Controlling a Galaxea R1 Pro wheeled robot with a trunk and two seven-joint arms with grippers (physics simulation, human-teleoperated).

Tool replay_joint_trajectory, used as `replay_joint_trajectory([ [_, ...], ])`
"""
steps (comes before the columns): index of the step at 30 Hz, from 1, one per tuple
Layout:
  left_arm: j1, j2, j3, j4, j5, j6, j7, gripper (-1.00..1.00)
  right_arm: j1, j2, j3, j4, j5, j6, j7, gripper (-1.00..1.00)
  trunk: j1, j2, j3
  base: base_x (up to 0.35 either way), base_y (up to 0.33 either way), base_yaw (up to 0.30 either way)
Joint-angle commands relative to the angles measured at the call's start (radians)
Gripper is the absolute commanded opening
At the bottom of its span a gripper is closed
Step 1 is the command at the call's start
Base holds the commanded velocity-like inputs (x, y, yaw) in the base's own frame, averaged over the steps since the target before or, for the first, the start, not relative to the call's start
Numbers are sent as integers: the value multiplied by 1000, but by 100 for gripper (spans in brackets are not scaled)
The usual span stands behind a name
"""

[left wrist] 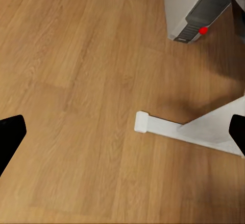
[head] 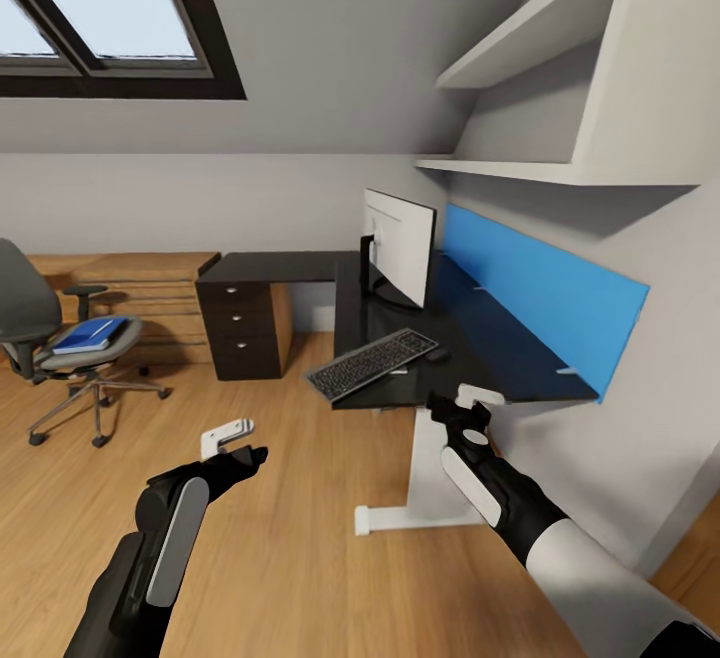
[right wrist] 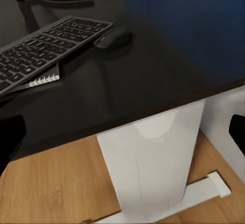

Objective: In the bedroom, organize the workspace by keeping the computer under the desk, ensuring the monitor is on the desk, placing the keyboard on the desk next to the monitor, placing the mouse on the desk next to the keyboard, moving the folder from the swivel chair onto the desk next to the mouse, stacking the notebook on top of the folder with the pen on top of the notebook, and positioning the swivel chair next to the desk.

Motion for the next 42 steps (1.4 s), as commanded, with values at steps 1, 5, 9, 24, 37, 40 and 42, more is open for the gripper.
replay_joint_trajectory([
  [1,-1,0,1,-1,11,3,8,100,-1,-1,5,-2,-3,6,-8,100,1,-1,-1,318,-1,0],
  [5,-1,0,2,-1,13,4,5,100,-1,-1,5,-2,-2,5,-9,100,1,-1,-1,255,0,0],
  [9,-1,0,3,-1,13,4,5,100,-1,-1,5,-2,-2,4,-9,100,1,-1,-1,184,0,0],
  [24,-1,3,5,-1,14,5,3,100,-1,-3,2,5,-2,7,-7,100,1,-1,-1,162,0,0],
  [37,-1,3,17,-1,14,5,3,100,-1,-11,2,32,40,8,-1,100,1,-1,-1,171,0,0],
  [40,0,4,19,-1,14,5,3,100,-1,-15,2,37,59,10,2,100,1,-1,-1,79,0,0],
  [42,-1,4,19,-1,14,5,3,100,-1,-18,2,44,67,11,3,100,1,-1,-1,41,0,0],
])
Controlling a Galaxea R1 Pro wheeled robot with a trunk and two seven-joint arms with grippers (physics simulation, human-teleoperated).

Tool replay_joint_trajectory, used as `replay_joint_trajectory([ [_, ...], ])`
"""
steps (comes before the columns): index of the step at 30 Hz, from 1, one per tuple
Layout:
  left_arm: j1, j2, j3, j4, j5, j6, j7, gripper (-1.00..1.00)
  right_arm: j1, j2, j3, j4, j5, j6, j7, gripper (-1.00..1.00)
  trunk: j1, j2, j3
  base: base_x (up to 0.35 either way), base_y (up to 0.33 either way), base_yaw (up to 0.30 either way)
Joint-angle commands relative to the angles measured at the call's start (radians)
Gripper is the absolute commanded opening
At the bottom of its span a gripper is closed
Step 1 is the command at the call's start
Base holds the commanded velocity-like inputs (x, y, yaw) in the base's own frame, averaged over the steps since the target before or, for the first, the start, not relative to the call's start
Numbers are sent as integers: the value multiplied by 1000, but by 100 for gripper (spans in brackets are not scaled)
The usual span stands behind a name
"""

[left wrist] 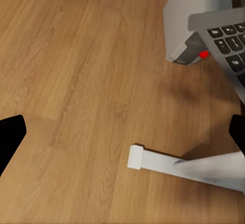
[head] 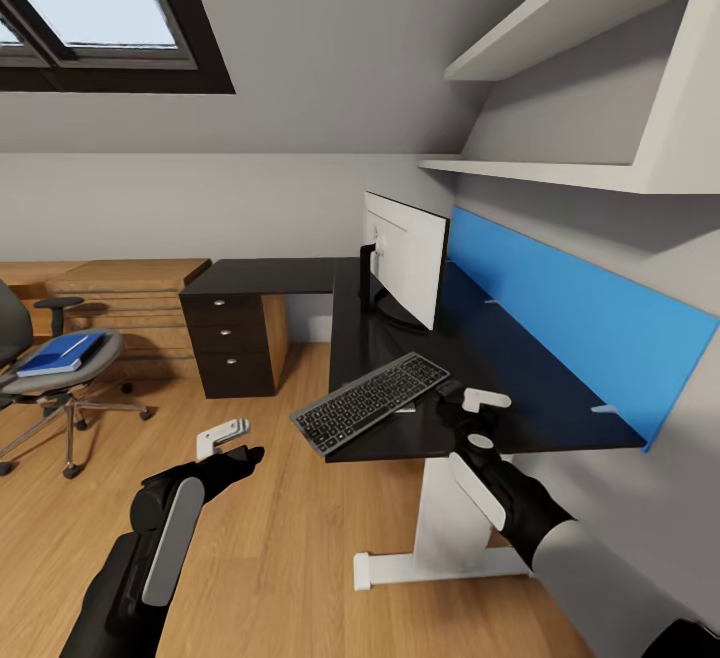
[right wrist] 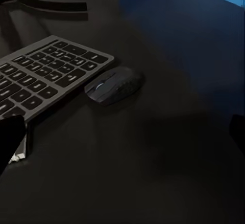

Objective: In the bedroom, organize the workspace by keeping the computer under the desk, ensuring the monitor is on the desk, placing the keyboard on the desk next to the monitor, placing the mouse on the desk next to the keyboard, moving the folder from the swivel chair onto the desk next to the mouse, stacking the notebook on top of the folder with the pen on top of the notebook, and positioning the swivel chair next to the desk.

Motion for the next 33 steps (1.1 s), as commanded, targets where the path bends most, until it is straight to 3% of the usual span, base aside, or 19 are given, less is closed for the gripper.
replay_joint_trajectory([
  [1,-1,-1,2,-1,11,3,8,100,-1,-6,6,3,1,7,-8,100,0,-1,-1,20,0,0],
  [6,-1,0,33,-1,11,3,8,100,-1,-29,5,10,4,9,3,100,0,-1,-1,8,0,0],
  [8,-1,0,83,-3,11,3,7,100,-1,-40,2,12,3,12,39,100,0,-1,-1,1,0,0],
  [11,-1,0,114,-9,11,3,5,100,-1,-50,0,14,2,19,61,100,0,-1,-1,0,0,0],
  [12,-1,0,138,-18,12,4,4,100,-1,-62,-1,14,0,28,75,100,0,-1,-1,0,0,0],
  [15,-1,0,160,-27,12,5,4,100,-1,-82,-4,17,-3,37,97,100,0,-1,-1,0,0,0],
  [19,-1,0,172,-31,12,5,4,100,-1,-100,-13,29,-5,41,127,100,0,-1,-1,0,0,0],
  [28,-1,0,181,-45,14,10,5,100,-7,-114,-74,212,-5,42,341,100,0,-1,-1,0,0,0],
  [33,-1,0,181,-81,14,12,5,100,-9,-119,-78,250,-5,38,382,100,0,-1,-1,0,0,0],
])
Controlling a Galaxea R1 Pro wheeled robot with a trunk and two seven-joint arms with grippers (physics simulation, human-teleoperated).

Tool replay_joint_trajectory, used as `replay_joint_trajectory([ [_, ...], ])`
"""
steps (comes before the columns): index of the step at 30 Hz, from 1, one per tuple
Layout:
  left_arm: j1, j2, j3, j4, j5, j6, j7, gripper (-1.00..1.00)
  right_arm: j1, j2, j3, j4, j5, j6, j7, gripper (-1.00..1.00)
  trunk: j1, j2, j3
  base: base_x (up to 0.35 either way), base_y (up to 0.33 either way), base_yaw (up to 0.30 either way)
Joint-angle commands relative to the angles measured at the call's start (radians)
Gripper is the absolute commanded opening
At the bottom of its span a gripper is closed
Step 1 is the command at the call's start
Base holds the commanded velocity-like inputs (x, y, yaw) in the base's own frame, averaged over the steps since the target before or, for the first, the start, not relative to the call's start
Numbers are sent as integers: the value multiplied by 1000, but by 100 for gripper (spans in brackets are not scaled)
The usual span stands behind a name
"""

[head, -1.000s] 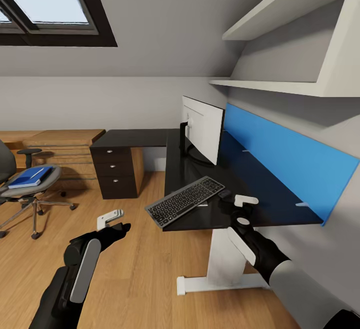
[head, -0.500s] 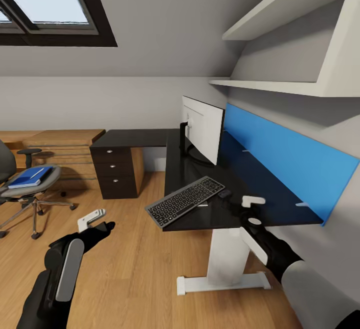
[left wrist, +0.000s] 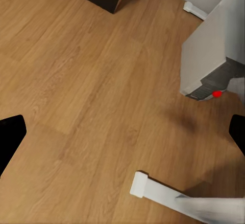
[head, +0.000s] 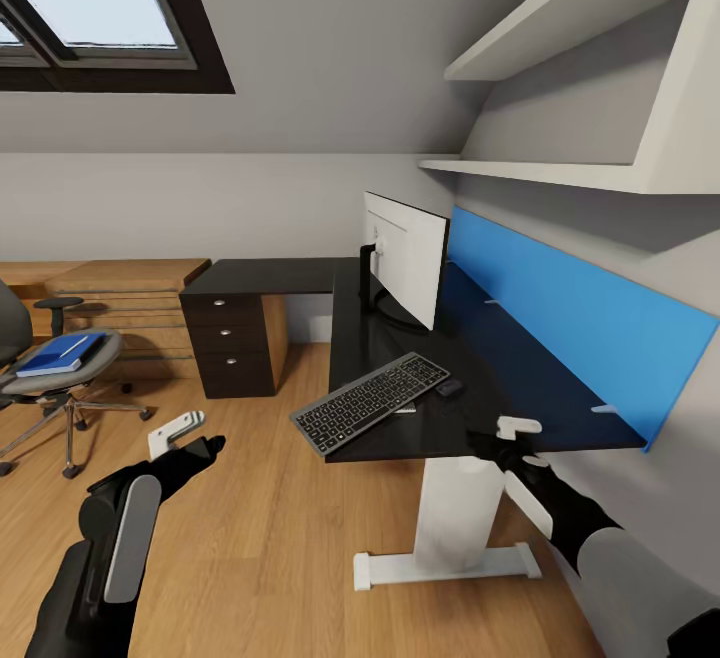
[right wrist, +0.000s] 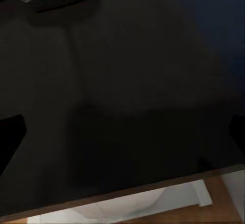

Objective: In the bedroom, organize the workspace by keeping the computer under the desk, ensuring the monitor is on the desk, placing the keyboard on the desk next to the monitor, placing the mouse on the desk next to the keyboard, moving the folder from the swivel chair onto the desk next to the mouse, stacking the notebook on top of the folder with the pen on top of the notebook, and positioning the swivel chair next to the desk.

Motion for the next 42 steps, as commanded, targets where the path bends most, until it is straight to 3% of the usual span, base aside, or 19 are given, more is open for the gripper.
replay_joint_trajectory([
  [1,-1,-1,1,-3,11,4,8,100,-1,-2,8,-1,-6,4,-7,100,0,-1,-1,0,0,0],
  [4,-1,-2,1,-8,11,4,8,100,-1,-3,8,2,-6,0,5,100,0,-1,-1,0,0,0],
  [11,-1,-5,0,-8,11,4,8,100,-1,-3,8,3,-6,-2,8,100,27,-50,-23,0,0,0],
  [30,-1,-4,-3,-7,11,2,7,100,-1,1,9,3,-1,-5,11,100,27,-50,-23,0,0,0],
  [33,-1,-4,-3,-6,11,1,5,100,-1,1,9,4,0,-4,48,100,27,-50,-23,125,0,0],
  [42,-1,-8,-10,-4,11,1,5,100,-1,1,9,4,1,-5,68,100,27,-50,-23,176,0,0],
])
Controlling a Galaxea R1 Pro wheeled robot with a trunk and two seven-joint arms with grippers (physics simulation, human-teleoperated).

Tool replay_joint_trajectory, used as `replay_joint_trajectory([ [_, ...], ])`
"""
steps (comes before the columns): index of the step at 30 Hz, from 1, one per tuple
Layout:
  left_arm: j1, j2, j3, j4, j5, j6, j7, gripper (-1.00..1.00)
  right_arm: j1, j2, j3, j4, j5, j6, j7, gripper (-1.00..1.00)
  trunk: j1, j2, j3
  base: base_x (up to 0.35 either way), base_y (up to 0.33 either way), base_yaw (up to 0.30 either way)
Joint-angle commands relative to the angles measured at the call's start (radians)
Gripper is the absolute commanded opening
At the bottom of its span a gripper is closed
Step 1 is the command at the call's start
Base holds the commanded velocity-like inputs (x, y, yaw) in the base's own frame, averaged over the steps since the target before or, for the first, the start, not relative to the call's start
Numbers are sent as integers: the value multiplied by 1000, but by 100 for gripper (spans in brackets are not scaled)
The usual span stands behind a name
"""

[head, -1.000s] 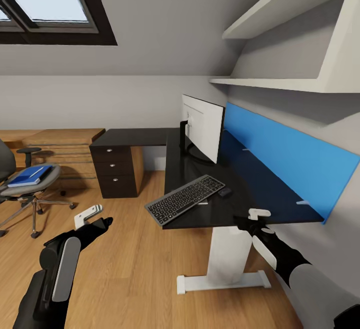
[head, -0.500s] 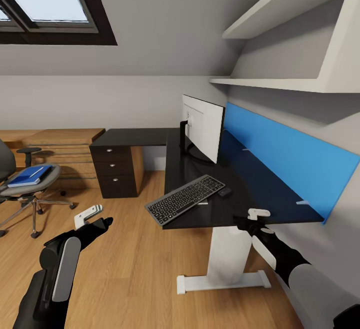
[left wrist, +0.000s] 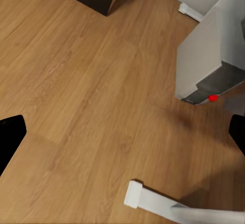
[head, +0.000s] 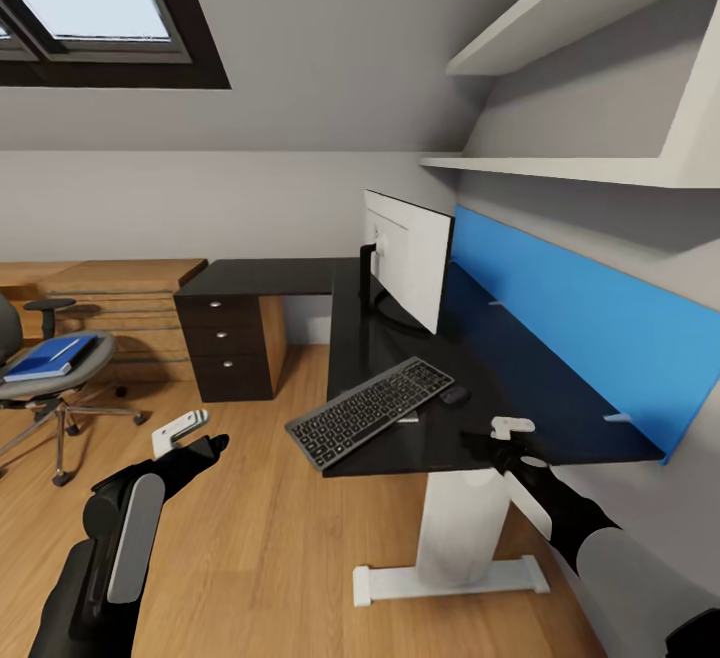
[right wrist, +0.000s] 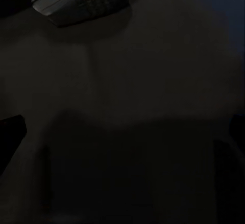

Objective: In the bedroom, organize the workspace by keeping the computer under the desk, ensuring the monitor is on the desk, placing the keyboard on the desk next to the monitor, placing the mouse on the desk next to the keyboard, moving the folder from the swivel chair onto the desk next to the mouse, stacking the notebook on top of the folder with the pen on top of the notebook, and positioning the swivel chair next to the desk.

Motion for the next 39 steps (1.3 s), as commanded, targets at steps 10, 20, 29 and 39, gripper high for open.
replay_joint_trajectory([
  [10,-1,-1,1,2,9,3,8,100,-1,-1,9,-2,-7,4,-9,100,0,-1,-1,99,0,0],
  [20,-1,-1,0,2,8,2,8,100,-1,0,11,-2,-7,4,-9,100,0,-1,-1,34,0,0],
  [29,-1,-1,0,2,9,4,8,100,-1,1,13,-2,-6,5,-9,100,0,-1,-1,75,0,0],
  [39,-1,-2,-9,8,9,3,8,100,-1,1,13,-2,-5,5,-9,100,0,-1,-1,85,7,0],
])
